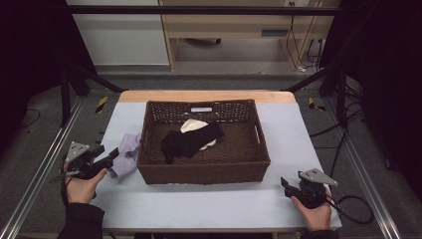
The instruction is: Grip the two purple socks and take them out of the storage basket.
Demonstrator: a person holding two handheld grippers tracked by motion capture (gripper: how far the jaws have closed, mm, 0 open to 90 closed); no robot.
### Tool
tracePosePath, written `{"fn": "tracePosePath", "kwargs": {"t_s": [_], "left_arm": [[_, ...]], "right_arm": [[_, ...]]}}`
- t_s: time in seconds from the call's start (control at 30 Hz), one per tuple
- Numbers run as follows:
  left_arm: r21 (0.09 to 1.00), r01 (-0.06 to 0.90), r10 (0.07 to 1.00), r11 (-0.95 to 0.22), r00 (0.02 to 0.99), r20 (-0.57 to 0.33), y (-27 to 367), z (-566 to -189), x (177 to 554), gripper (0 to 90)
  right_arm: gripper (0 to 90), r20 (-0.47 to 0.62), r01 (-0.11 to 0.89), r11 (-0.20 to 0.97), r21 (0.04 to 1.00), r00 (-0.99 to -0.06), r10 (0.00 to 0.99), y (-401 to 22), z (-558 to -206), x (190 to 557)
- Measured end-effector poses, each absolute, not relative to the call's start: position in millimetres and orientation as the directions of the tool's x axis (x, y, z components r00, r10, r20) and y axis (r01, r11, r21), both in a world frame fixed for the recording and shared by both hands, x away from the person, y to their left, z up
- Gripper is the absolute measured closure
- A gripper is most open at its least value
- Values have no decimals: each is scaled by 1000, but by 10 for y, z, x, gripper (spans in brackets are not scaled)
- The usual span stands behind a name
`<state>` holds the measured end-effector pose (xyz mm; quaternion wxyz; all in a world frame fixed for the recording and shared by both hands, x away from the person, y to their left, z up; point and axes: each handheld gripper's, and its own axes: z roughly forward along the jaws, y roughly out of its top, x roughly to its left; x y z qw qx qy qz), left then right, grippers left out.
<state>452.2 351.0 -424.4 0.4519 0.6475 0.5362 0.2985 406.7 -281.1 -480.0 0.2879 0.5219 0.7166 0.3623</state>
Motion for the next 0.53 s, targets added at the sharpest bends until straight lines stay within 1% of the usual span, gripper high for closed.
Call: {"fn": "tracePosePath", "kwargs": {"t_s": [0.07, 0.27, 0.53], "left_arm": [[905, 425, 964, -10, 243, -104, 3524, -4239, 4509, 375], [899, 436, 960, -38, 265, -88, 3534, -4317, 4421, 325], [887, 458, 963, -53, 259, -76, 3550, -4454, 4236, 297]], "right_arm": [[312, -34, 539, 193, 820, -290, 957, -2812, -4800, 4066], [301, -26, 543, 184, 819, -286, 958, -2814, -4803, 4055], [281, -19, 539, 175, 824, -283, 959, -2831, -4810, 4055]]}}
